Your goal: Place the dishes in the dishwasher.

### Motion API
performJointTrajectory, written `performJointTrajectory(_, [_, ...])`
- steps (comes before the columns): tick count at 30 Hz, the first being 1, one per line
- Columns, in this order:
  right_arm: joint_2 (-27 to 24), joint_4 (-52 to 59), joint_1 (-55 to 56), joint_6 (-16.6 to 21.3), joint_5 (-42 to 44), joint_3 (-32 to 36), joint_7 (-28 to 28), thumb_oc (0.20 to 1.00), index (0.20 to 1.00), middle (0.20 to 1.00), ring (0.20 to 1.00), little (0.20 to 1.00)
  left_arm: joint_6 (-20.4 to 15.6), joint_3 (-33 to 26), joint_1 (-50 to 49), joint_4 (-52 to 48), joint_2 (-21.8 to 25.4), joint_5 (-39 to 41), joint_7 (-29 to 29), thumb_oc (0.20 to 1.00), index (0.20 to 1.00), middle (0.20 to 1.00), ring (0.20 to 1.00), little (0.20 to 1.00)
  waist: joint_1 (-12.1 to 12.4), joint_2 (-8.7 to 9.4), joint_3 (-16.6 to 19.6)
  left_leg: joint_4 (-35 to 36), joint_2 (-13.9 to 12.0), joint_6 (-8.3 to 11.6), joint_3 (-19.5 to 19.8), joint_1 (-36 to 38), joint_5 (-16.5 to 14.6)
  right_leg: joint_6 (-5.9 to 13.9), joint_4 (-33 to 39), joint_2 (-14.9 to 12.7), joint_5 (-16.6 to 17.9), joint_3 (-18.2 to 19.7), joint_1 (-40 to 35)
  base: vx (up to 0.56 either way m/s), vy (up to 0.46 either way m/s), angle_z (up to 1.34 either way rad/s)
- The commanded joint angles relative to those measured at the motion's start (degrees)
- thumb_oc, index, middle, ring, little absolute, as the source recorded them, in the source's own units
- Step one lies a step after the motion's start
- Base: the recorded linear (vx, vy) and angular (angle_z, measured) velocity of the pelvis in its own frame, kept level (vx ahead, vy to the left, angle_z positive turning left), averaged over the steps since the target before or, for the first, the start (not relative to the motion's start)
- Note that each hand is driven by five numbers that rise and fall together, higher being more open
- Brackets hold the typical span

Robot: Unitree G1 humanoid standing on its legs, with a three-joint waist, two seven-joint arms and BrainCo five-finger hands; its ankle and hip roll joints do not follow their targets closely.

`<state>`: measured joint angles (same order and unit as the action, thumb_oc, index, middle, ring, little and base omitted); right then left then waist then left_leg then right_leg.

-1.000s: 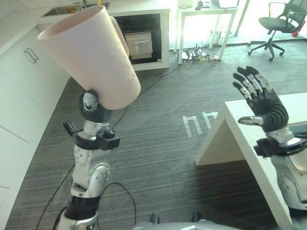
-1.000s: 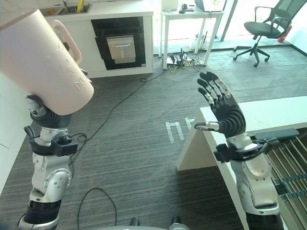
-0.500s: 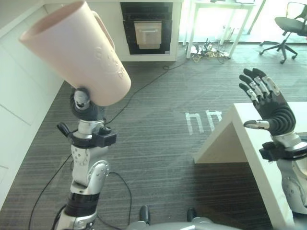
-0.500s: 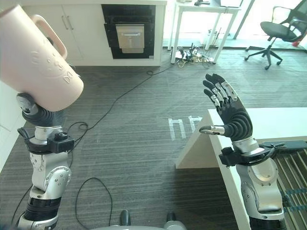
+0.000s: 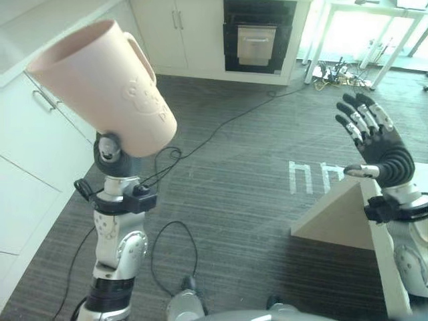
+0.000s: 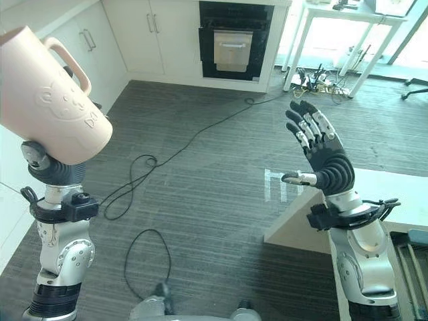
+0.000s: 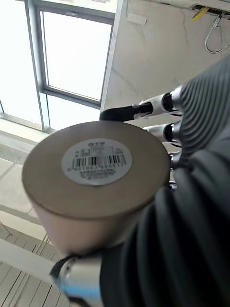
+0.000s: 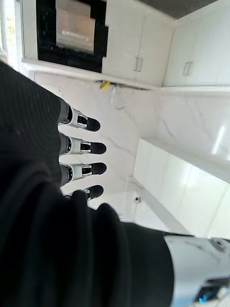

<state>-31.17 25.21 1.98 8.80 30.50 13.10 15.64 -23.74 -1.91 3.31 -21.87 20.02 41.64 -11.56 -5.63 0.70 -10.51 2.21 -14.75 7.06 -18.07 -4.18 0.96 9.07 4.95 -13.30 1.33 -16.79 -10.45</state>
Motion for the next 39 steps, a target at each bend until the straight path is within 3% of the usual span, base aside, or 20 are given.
performJointTrajectory(1, [-2.57,1.27,-3.05,5.16,2.18,0.26,-0.18,1.0,1.0,1.0,1.0,1.0,-3.67,-2.63,0.79,-3.12,2.34,1.73,-1.81,0.2,0.2,0.2,0.2,0.2,1.46,-0.28,1.92,2.79,1.73,0.89,4.96,2.76,5.19,-0.39,-1.83,2.04,-4.0,4.7,1.01,0.31,0.496,-0.05])
performJointTrajectory(4, [-1.04,1.04,-3.24,6.15,2.04,0.07,-1.76,1.0,1.0,1.0,1.0,1.0,-1.84,-1.86,3.15,-2.0,2.68,-0.33,-2.73,0.2,0.2,0.2,0.2,0.2,1.89,-0.67,1.71,1.44,4.55,-0.24,4.42,3.23,4.17,1.71,-10.33,-2.98,-3.82,3.01,2.04,0.33,0.447,-0.17])
performJointTrajectory(7, [1.35,2.36,-1.17,6.11,1.83,0.17,-2.08,1.0,1.0,1.0,1.0,1.0,-0.07,-1.29,3.86,-1.65,2.3,-1.94,-3.78,0.2,0.2,0.2,0.2,0.2,1.49,-0.67,1.58,0.81,7.98,-3.16,4.68,4.06,2.71,1.15,-22.57,-6.81,2.5,4.19,5.78,0.28,0.35,0.3])
performJointTrajectory(10, [2.91,3.96,0.8,5.96,0.63,-0.75,-1.52,1.0,1.0,1.0,1.0,1.0,0.94,-1.04,3.28,-1.41,2.48,-3.41,-4.61,0.2,0.2,0.2,0.2,0.2,0.71,-2.26,1.03,2.01,9.66,-5.37,5.33,7.58,1.22,-0.01,-36.22,-6.02,3.63,5.29,11.93,0.33,0.3,0.03])
performJointTrajectory(11, [2.79,3.95,0.52,5.36,0.37,-1.25,-1.7,1.0,1.0,1.0,1.0,1.0,1.31,-0.83,3.2,-1.52,2.73,-4.02,-3.97,0.2,0.2,0.2,0.2,0.2,0.18,-2.28,0.77,2.44,10.09,-5.67,5.35,8.72,0.63,-0.12,-37.74,-3.89,3.03,5.72,14.73,0.37,0.194,-0.12])
performJointTrajectory(13, [1.76,3.58,0.15,3.93,1.57,-1.49,-2.63,1.0,1.0,1.0,1.0,1.0,2.23,-0.87,2.95,-1.66,3.5,-3.92,-3.68,0.2,0.2,0.2,0.2,0.2,-0.12,-1.79,0.94,2.79,10.55,-5.57,5.97,9.75,0.21,-0.78,-33.25,-0.01,0.62,4.44,16.24,0.39,-0.016,-0.27])
performJointTrajectory(14, [1.61,3.17,-0.2,2.75,1.75,-1.47,-2.6,1.0,1.0,1.0,1.0,1.0,2.39,-0.66,2.92,-1.46,4.08,-4.7,-3.05,0.2,0.2,0.2,0.2,0.2,-0.61,-1.21,1.1,2.79,10.58,-5.28,5.96,10.44,-0.35,-0.59,-27.6,1.35,1.07,2.86,16.11,0.41,-0.146,-0.11])
performJointTrajectory(16, [1.52,3.01,-0.38,2.36,2.47,-1.41,-2.34,1.0,1.0,1.0,1.0,1.0,2.86,-0.58,3.26,-1.71,4.51,-5.66,-2.43,0.2,0.2,0.2,0.2,0.2,-1.26,-0.26,1.06,2.79,10.18,-4.45,4.85,11.31,-1.36,-0.24,-16.88,1.76,1.7,0.83,16.19,0.34,-0.209,0.06])
performJointTrajectory(17, [1.55,3.21,-0.25,2.31,2.73,-1.2,-2.32,1.0,1.0,1.0,1.0,1.0,3.23,-0.54,3.33,-2.04,4.54,-5.74,-2.39,0.2,0.2,0.2,0.2,0.2,-1.64,0.19,1.05,2.79,10.04,-4.16,4.42,11.7,-2.04,0.19,-12.84,1.78,2.55,0.37,16.72,0.34,-0.29,-0.05])
performJointTrajectory(19, [1.8,3.75,0.39,2.41,3.45,-0.43,-2.96,1.0,1.0,1.0,1.0,1.0,4.05,0.23,4.04,-2.54,4.59,-5.57,-2.8,0.2,0.2,0.2,0.2,0.2,-3.2,0.76,0.94,2.79,9.38,-3.73,3.79,13.09,-4.09,2.18,-1.05,1.76,8.37,1.81,18.85,0.37,-0.316,-0.03])
performJointTrajectory(21, [2.78,3.92,0.8,2.99,2.46,-0.17,-3.57,1.0,1.0,1.0,1.0,1.0,4.0,1.93,5.27,-2.4,4.05,-6.32,-2.82,0.2,0.2,0.2,0.2,0.2,-4.13,0.19,0.02,2.79,8.24,-4.05,3.6,14.35,-5.24,2.71,0.05,0.46,8.12,3.82,25.01,0.33,-0.286,0.02])
performJointTrajectory(23, [3.32,3.75,1.19,4.35,2.38,-0.23,-3.35,1.0,1.0,1.0,1.0,1.0,2.9,2.86,5.15,-2.54,4.1,-7.5,-2.35,0.2,0.2,0.2,0.2,0.2,-4.34,0.45,-0.64,2.79,7.55,-4.35,2.43,16.11,-6.6,2.75,0.05,-0.57,9.93,2.72,26.58,0.42,-0.397,-0.01])
performJointTrajectory(25, [3.07,3.44,1.54,5.38,2.71,-0.48,-3.45,1.0,1.0,1.0,1.0,1.0,2.4,2.67,4.5,-2.87,4.52,-7.51,-2.27,0.2,0.2,0.2,0.2,0.2,-4.54,1.11,-0.15,2.79,7.42,-4.28,1.28,17.79,-7.83,3.06,0.05,0.11,10.71,2.34,24.44,0.48,-0.458,-0.15])
performJointTrajectory(28, [2.64,2.93,1.37,4.62,2.91,-0.65,-3.27,1.0,1.0,1.0,1.0,1.0,1.77,1.76,3.54,-2.41,4.79,-6.32,-1.89,0.2,0.2,0.2,0.2,0.2,-4.78,1.74,1.82,0.21,6.07,-2.55,-0.67,20.97,-10.29,1.92,-0.56,1.23,11.06,1.2,21.34,0.44,-0.404,-0.1])
performJointTrajectory(30, [1.67,2.73,0.91,2.65,4.52,-0.59,-2.17,1.0,1.0,1.0,1.0,1.0,2.4,0.77,2.48,-2.62,4.5,-4.7,-1.19,0.2,0.2,0.2,0.2,0.2,-4.97,0.58,3.35,-8.01,2.37,0.47,-1.74,22.26,-5.72,-0.98,-1.72,4.55,9.55,-0.11,19.74,0.5,-0.462,-0.44])
performJointTrajectory(31, [1.01,2.75,0.42,1.74,5.53,-0.49,-1.32,1.0,1.0,1.0,1.0,1.0,2.85,0.46,1.94,-3.0,4.17,-4.32,-0.7,0.2,0.2,0.2,0.2,0.2,-4.68,-0.1,3.84,-18.13,-0.25,3.24,-2.3,20.65,0.58,-3.51,-1.03,7.49,7.8,-0.55,17.35,0.69,-0.741,-0.87])
performJointTrajectory(32, [0.61,1.99,-0.42,1.48,5.48,-1.11,0.29,1.0,1.0,1.0,1.0,1.0,3.39,0.33,1.48,-3.04,2.99,-5.43,-0.51,0.2,0.2,0.2,0.2,0.2,-2.65,1.31,3.34,-36.55,-1.49,4.76,-1.07,9.87,5.52,-7.17,-0.07,9.73,4.44,0.01,11.28,0.66,-0.707,-1.02])
performJointTrajectory(33, [0.29,1.67,-0.7,1.42,5.39,-1.23,0.17,1.0,1.0,1.0,1.0,1.0,3.32,0.29,1.54,-2.72,2.7,-5.75,-0.87,0.2,0.2,0.2,0.2,0.2,-1.57,1.81,2.75,-40.1,-0.21,3.82,0.79,4.19,3.36,-7.5,0.05,9.79,3.6,0.0,9.29,0.53,-0.518,-1.13])
performJointTrajectory(36, [-0.29,0.97,-1.66,1.7,4.58,-2.49,0.2,1.0,1.0,1.0,1.0,1.0,2.78,0.05,0.91,-2.5,2.16,-4.32,-1.42,0.2,0.2,0.2,0.2,0.2,-0.1,2.43,2.12,-35.38,2.84,1.5,-0.03,-0.46,1.1,-7.1,0.05,9.23,1.65,0.08,6.51,0.27,-0.064,-0.82])
performJointTrajectory(39, [-0.48,0.88,-2.88,1.31,3.85,-4.25,0.24,1.0,1.0,1.0,1.0,1.0,1.27,-0.61,-0.23,-2.53,2.58,-2.12,-1.42,0.2,0.2,0.2,0.2,0.2,0.3,1.95,1.78,-22.82,3.16,0.24,-4.25,0.18,1.67,-5.79,0.05,9.26,0.11,1.56,4.88,0.33,0.051,-1.09])
